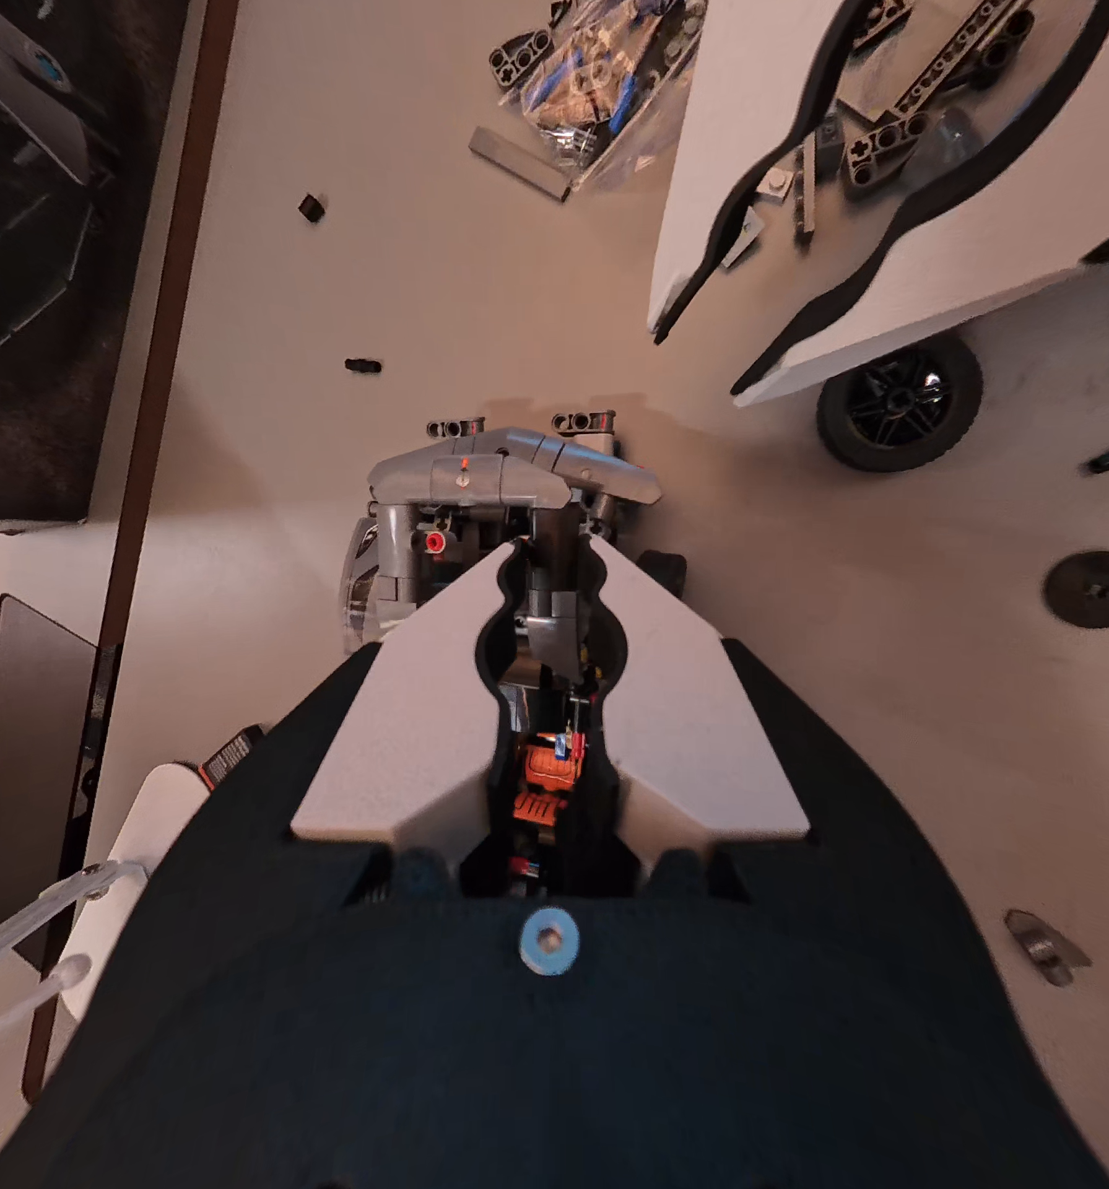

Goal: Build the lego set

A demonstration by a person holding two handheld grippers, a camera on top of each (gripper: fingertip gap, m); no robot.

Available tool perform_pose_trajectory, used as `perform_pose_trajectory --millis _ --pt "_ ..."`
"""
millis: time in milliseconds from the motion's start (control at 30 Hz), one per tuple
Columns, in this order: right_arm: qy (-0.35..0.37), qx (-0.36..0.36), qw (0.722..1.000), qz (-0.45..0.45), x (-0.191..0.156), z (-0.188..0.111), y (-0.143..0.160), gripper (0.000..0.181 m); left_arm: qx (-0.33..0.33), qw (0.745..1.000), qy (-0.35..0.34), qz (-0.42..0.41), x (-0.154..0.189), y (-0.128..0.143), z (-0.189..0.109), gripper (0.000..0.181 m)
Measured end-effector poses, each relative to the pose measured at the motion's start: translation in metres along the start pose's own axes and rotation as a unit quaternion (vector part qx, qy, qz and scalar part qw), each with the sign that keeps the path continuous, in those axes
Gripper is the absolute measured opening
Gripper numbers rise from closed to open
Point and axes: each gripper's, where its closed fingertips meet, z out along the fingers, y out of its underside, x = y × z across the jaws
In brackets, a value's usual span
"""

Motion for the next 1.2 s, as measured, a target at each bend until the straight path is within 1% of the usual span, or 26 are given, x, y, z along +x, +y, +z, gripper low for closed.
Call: perform_pose_trajectory --millis 233,300,433,567,733,833,867,933,1033,1100,1167,1200 --pt "0.001 0.003 1.000 -0.001 0.000 -0.002 -0.002 0.021 0.024 1.000 -0.009 -0.017 -0.004 0.010 -0.016 0.013" --pt "0.001 0.002 1.000 0.000 0.001 -0.002 -0.001 0.021 0.031 0.999 -0.021 -0.019 -0.008 0.013 -0.022 0.013" --pt "0.001 0.001 1.000 0.000 0.001 -0.001 0.000 0.021 0.032 0.999 -0.021 -0.017 -0.006 0.017 -0.030 0.013" --pt "0.001 -0.002 1.000 0.001 0.002 0.000 0.002 0.021 0.037 0.998 -0.038 -0.014 -0.006 0.021 -0.037 0.013" --pt "-0.001 -0.001 1.000 0.002 0.001 0.000 0.002 0.021 0.029 0.999 -0.040 -0.011 -0.005 0.030 -0.032 0.013" --pt "-0.001 -0.004 1.000 0.000 0.001 0.002 0.003 0.021 0.018 0.999 -0.026 -0.010 -0.002 0.033 -0.035 0.014" --pt "-0.002 -0.005 1.000 0.000 0.001 0.002 0.003 0.021 0.016 1.000 -0.023 -0.012 -0.003 0.033 -0.037 0.017" --pt "-0.002 -0.004 1.000 0.001 0.001 0.002 0.003 0.021 0.027 0.999 -0.034 -0.019 -0.010 0.028 -0.046 0.034" --pt "-0.003 -0.002 1.000 0.003 0.001 0.001 0.002 0.021 0.048 0.998 -0.041 -0.013 -0.018 0.015 -0.055 0.052" --pt "-0.004 -0.002 1.000 0.003 0.001 0.001 0.003 0.021 0.046 0.998 -0.031 0.001 -0.021 0.009 -0.052 0.069" --pt "-0.005 -0.005 1.000 0.001 0.000 0.003 0.003 0.021 0.013 1.000 -0.021 0.001 -0.028 0.013 -0.041 0.087" --pt "-0.005 -0.006 1.000 0.001 -0.001 0.003 0.003 0.021 -0.003 1.000 -0.001 -0.002 -0.028 0.016 -0.033 0.095"
